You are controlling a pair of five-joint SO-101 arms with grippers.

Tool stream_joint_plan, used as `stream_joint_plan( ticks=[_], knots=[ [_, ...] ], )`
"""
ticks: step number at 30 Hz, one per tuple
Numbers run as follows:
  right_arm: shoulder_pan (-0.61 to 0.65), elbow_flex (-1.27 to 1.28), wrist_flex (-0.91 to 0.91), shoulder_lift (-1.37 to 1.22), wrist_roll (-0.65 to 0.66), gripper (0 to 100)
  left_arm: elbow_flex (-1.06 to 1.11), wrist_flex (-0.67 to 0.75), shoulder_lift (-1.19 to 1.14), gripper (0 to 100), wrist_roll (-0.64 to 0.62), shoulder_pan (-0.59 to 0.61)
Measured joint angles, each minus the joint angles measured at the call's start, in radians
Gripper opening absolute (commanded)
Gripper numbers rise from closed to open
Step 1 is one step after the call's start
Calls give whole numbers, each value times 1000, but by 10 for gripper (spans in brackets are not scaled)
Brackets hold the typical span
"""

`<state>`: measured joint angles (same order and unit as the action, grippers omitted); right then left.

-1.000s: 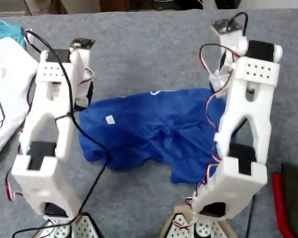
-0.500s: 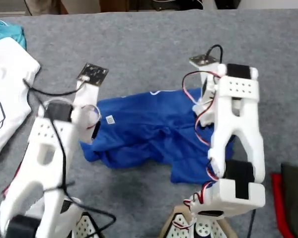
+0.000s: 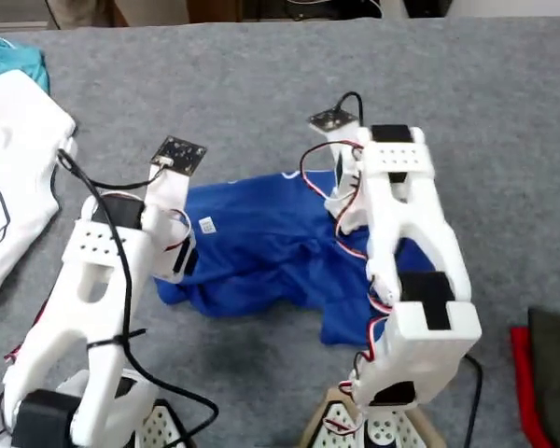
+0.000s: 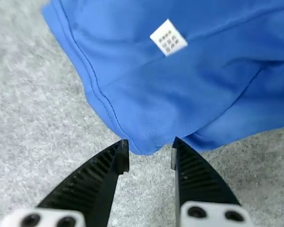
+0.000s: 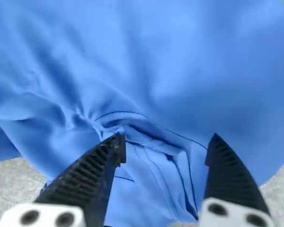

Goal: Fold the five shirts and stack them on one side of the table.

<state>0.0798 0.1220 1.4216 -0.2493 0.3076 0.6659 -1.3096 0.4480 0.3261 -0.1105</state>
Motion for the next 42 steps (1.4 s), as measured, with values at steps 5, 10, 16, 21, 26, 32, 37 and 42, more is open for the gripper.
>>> stream_joint_plan(
  ticks=[5,10,16,21,26,32,37,42],
  knots=[
    [-2,3,-12,-11,-6,37,0,0,-8,80,0,0],
    [-6,3,-9,-14,-5,44,0,0,-8,43,0,0],
    [-72,26,-12,-14,-6,48,0,0,-8,43,0,0],
    [-104,20,55,-12,-6,59,0,0,-8,44,0,0],
    [-115,28,95,40,-6,69,0,0,-8,45,0,0],
    [-115,57,75,74,-6,69,0,0,-8,45,0,0],
    [-115,57,72,74,-6,78,0,0,-8,45,0,0],
    [-115,71,46,74,-40,158,0,0,-8,46,0,0]
  ],
)
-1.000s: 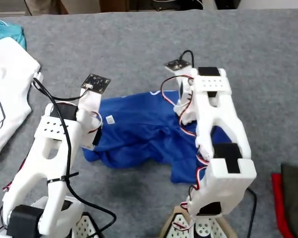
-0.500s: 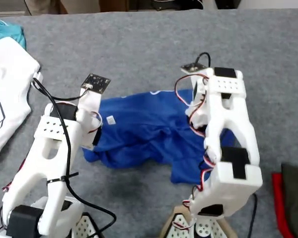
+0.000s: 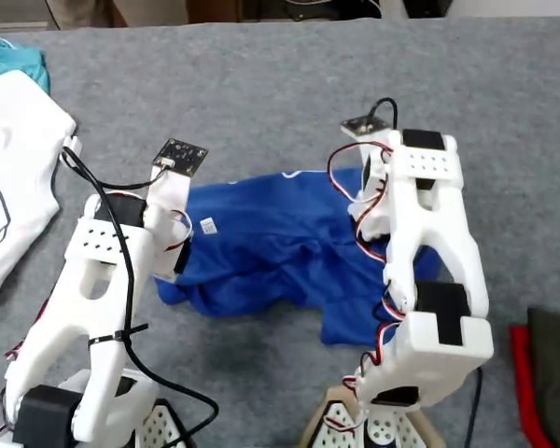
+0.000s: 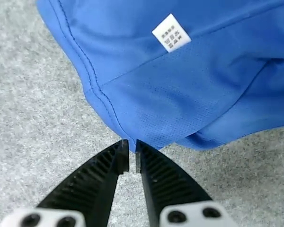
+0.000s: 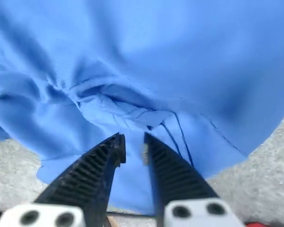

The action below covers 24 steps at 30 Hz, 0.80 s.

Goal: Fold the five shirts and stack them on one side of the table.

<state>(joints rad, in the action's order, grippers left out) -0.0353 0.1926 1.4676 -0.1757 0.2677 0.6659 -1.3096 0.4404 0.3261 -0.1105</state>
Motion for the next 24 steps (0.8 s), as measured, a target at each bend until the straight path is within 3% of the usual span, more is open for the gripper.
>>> stream_joint_plan(
  ticks=[18,24],
  knots=[
    [2,57,-110,-32,-44,167,0,0,-3,46,0,0],
    [0,57,-114,-51,-52,32,0,0,-3,46,0,0]
  ],
)
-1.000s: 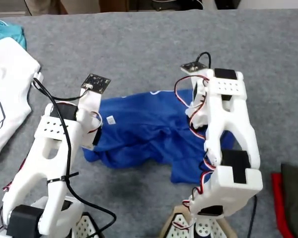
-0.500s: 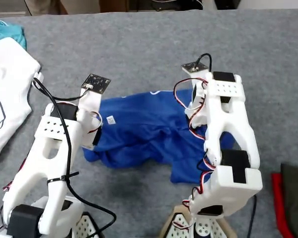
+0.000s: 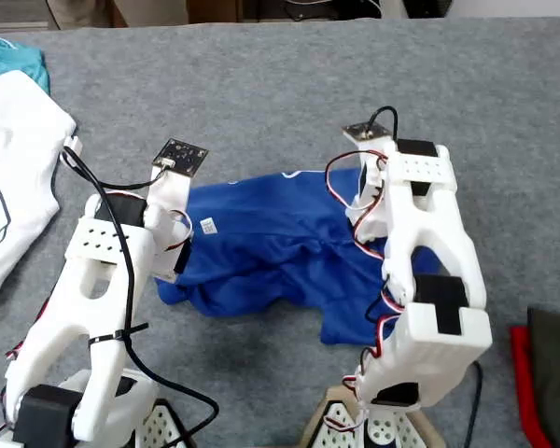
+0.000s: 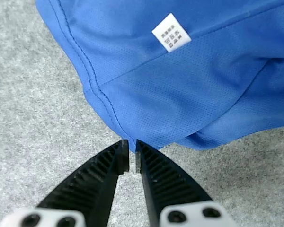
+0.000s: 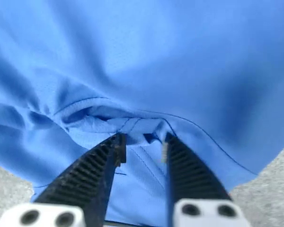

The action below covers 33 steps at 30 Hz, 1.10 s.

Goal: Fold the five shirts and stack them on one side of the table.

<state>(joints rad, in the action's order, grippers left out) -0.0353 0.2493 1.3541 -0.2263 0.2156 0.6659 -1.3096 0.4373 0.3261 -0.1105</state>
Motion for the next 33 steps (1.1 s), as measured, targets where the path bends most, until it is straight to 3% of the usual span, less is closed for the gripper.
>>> stream_joint_plan(
  ticks=[12,19,33],
  knots=[
    [21,0,3,0,-2,24,0,0,0,46,0,0],
    [21,15,101,84,-2,23,0,0,0,46,0,0],
    [21,442,147,509,17,26,0,0,0,46,0,0]
  ],
)
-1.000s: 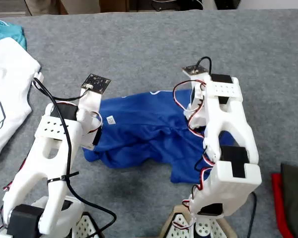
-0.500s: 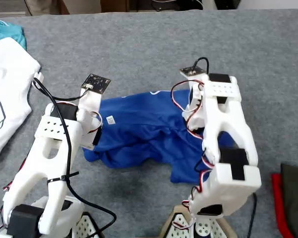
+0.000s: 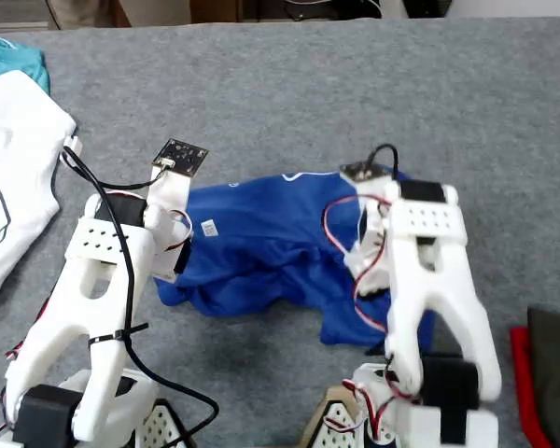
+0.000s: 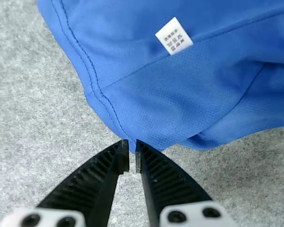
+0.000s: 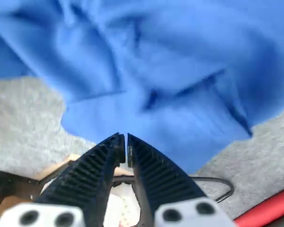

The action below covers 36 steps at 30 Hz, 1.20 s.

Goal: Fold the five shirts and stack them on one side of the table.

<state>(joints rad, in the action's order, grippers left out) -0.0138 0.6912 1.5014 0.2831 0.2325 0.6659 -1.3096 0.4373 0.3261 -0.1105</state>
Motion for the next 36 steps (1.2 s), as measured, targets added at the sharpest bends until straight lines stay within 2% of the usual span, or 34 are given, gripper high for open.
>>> stream_joint_plan(
  ticks=[5,11,14,19,24,27,30,36],
  knots=[
    [0,114,2,112,87,27,0,0,0,46,0,0],
    [2,133,-11,227,107,27,0,0,0,46,0,0],
    [2,123,-80,267,107,27,-3,23,0,46,-3,0],
    [-35,-29,-233,245,107,27,-100,81,-8,42,-138,0],
    [-52,-201,-397,9,107,27,-161,244,-86,22,-275,0],
    [-52,-313,-465,-221,107,27,-170,341,-175,60,-279,-6],
    [-52,-442,-480,-454,107,26,-170,376,-272,97,-279,-25],
    [-51,-744,-404,-824,107,26,-262,385,-489,17,-279,-40]
  ],
)
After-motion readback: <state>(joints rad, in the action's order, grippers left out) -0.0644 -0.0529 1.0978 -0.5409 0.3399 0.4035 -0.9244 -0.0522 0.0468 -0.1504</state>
